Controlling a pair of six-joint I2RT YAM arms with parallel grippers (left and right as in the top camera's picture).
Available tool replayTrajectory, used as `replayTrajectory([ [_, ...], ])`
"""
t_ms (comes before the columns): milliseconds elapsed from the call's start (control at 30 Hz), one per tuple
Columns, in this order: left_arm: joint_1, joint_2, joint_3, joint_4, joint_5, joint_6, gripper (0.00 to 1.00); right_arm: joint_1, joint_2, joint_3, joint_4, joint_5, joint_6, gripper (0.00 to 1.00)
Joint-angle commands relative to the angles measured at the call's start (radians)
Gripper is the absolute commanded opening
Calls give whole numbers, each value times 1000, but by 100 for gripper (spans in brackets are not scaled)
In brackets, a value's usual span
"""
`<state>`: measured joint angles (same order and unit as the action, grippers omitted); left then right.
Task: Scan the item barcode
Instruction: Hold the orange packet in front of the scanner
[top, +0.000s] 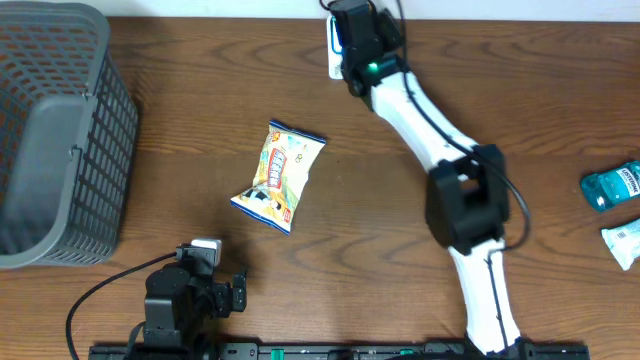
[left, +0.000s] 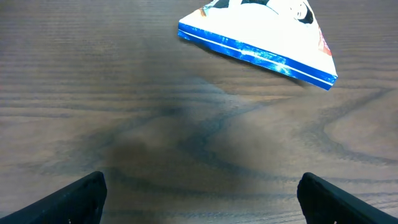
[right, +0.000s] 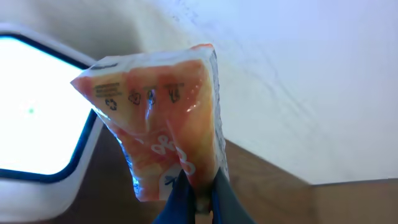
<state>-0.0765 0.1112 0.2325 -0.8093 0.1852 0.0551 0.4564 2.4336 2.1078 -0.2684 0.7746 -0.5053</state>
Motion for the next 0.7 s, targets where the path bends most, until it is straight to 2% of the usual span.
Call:
replayTrajectory([
  [0, 3, -3, 0, -24, 9, -1, 98, 37, 104, 82, 3, 126, -151, 1],
  [200, 3, -3, 0, -24, 9, -1, 98, 94, 121, 89, 66, 85, -147, 1],
  [467, 3, -3, 0, -24, 9, -1, 98, 112, 116, 90, 152, 198, -244, 1],
  [667, 3, -3, 0, -24, 9, -1, 98, 55, 7, 89, 8, 318, -167, 1],
])
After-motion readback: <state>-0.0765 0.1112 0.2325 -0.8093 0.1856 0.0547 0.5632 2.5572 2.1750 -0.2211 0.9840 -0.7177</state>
